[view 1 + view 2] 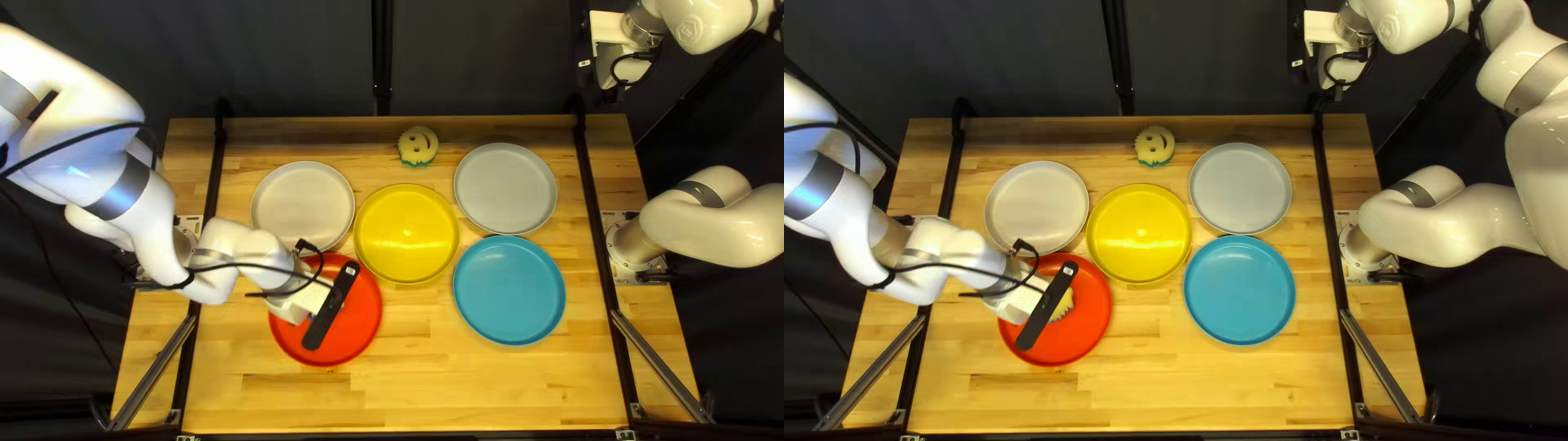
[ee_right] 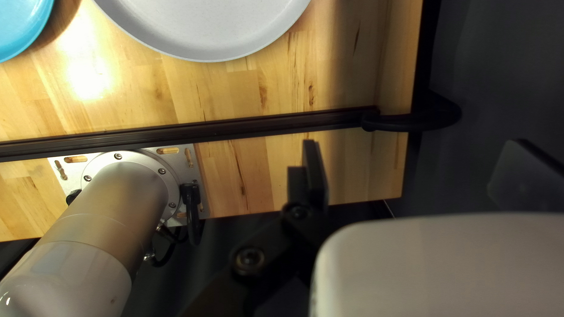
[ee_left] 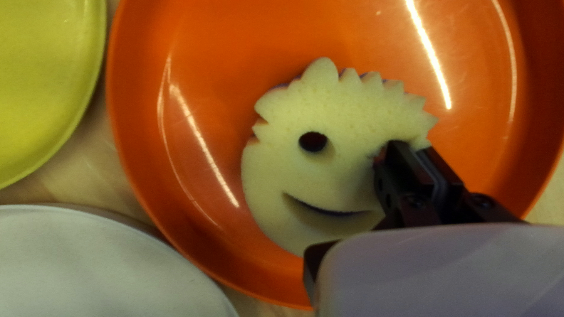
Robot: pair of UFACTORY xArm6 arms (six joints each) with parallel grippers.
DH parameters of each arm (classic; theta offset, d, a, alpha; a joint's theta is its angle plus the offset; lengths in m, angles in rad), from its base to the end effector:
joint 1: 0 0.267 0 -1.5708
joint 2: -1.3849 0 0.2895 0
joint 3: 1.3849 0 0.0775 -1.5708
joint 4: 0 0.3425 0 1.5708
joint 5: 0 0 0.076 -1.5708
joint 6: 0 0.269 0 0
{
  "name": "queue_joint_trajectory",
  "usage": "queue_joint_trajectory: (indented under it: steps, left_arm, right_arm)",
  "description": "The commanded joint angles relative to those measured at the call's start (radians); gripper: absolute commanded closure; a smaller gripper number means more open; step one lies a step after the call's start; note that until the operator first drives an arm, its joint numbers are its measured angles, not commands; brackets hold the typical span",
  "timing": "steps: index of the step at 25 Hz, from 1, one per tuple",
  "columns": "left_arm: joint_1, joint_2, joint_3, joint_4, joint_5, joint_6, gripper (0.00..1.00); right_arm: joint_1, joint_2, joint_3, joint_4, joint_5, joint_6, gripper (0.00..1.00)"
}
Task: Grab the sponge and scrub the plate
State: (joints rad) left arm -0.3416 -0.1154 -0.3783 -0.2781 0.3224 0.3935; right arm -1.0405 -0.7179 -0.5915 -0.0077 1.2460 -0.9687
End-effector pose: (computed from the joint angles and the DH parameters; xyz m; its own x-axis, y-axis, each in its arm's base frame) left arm 0.3494 -0.1281 0.0390 0.8739 -0.4468 0.1914 -0.4650 -0.8832 0.0614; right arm 0.1487 -0.2571 0.2392 0.9972 -0.0686 0.0297 -0.0702 -0.9959 0.0564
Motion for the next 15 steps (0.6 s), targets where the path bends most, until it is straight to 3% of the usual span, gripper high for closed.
queue_joint_trajectory:
  steps: [1,8,15]
  left_arm:
    - [-0.055,0.015,-0.008,0.016,-0.014,-0.054,1.00]
    - [-0.197,0.061,-0.076,0.123,-0.002,-0.263,1.00]
    - [-0.239,0.117,-0.124,0.134,-0.010,-0.286,1.00]
  right_arm:
    - [0.000,0.000,0.000,0.000,0.000,0.000,0.00]
    - [0.000,0.000,0.000,0.000,0.000,0.000,0.00]
    - [0.000,0.000,0.000,0.000,0.000,0.000,0.00]
